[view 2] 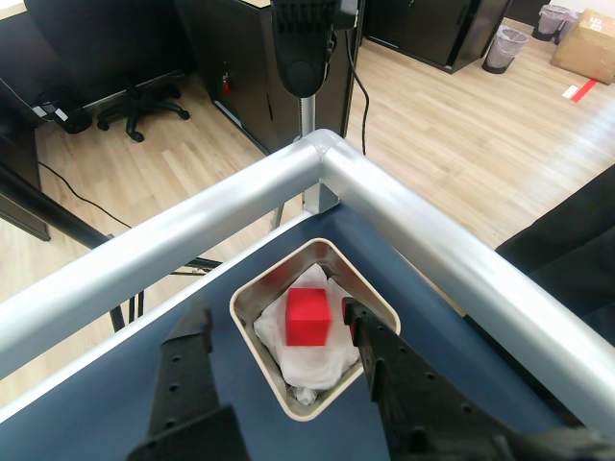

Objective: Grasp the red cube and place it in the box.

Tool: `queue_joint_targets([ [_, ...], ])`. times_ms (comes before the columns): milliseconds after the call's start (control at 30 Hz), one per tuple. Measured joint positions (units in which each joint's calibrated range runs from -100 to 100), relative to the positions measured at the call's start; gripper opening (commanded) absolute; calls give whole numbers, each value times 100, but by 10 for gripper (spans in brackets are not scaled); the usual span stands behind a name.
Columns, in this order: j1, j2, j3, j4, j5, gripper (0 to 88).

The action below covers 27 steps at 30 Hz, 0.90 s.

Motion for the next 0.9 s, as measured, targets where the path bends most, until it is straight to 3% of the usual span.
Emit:
queue_joint_targets([
  [400,0,0,-90,40,20,439],
  [800,0,0,-118,40,20,434],
  [900,0,0,-118,40,20,395],
])
